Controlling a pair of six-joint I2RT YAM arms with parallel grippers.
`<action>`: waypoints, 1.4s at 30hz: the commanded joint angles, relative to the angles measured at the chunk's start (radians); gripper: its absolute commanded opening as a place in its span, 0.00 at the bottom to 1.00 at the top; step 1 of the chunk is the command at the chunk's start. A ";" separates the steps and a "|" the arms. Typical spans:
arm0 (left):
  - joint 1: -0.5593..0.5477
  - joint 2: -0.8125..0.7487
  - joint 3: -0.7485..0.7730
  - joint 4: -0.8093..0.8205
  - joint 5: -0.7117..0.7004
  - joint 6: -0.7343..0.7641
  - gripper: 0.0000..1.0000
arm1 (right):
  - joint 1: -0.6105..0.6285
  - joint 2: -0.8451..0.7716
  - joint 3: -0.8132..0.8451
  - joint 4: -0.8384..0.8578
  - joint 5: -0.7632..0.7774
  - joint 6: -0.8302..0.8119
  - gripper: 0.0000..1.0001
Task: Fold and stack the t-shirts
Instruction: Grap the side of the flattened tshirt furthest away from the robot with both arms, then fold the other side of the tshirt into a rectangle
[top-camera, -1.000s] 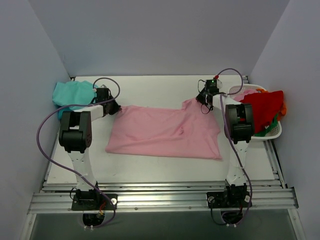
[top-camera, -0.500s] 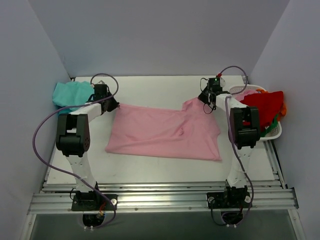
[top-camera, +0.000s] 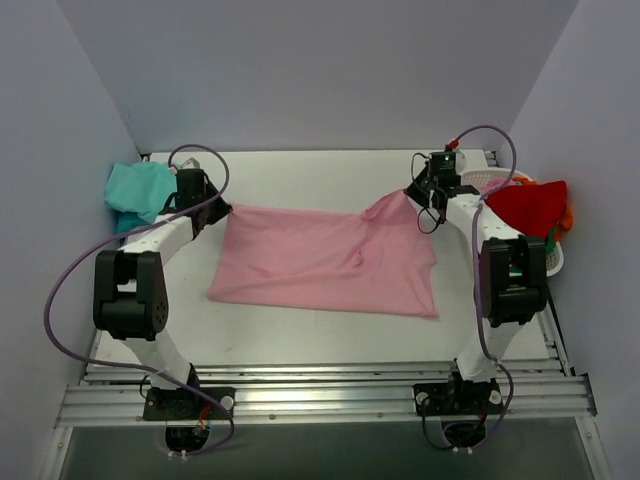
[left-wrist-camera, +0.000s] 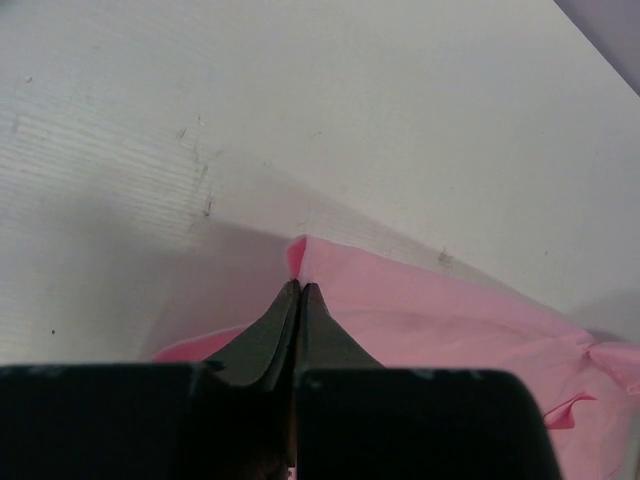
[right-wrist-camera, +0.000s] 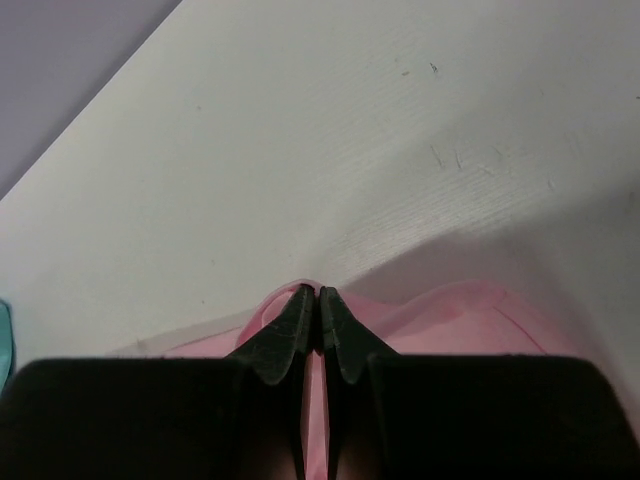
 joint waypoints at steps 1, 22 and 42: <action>0.003 -0.117 -0.051 0.001 -0.028 0.015 0.02 | -0.001 -0.140 -0.064 -0.022 0.019 -0.017 0.00; 0.002 -0.546 -0.420 -0.057 -0.053 0.005 0.02 | 0.138 -0.694 -0.504 -0.153 0.129 -0.008 0.00; -0.006 -0.773 -0.560 -0.335 -0.207 -0.024 0.94 | 0.167 -1.016 -0.967 -0.206 0.140 0.181 0.79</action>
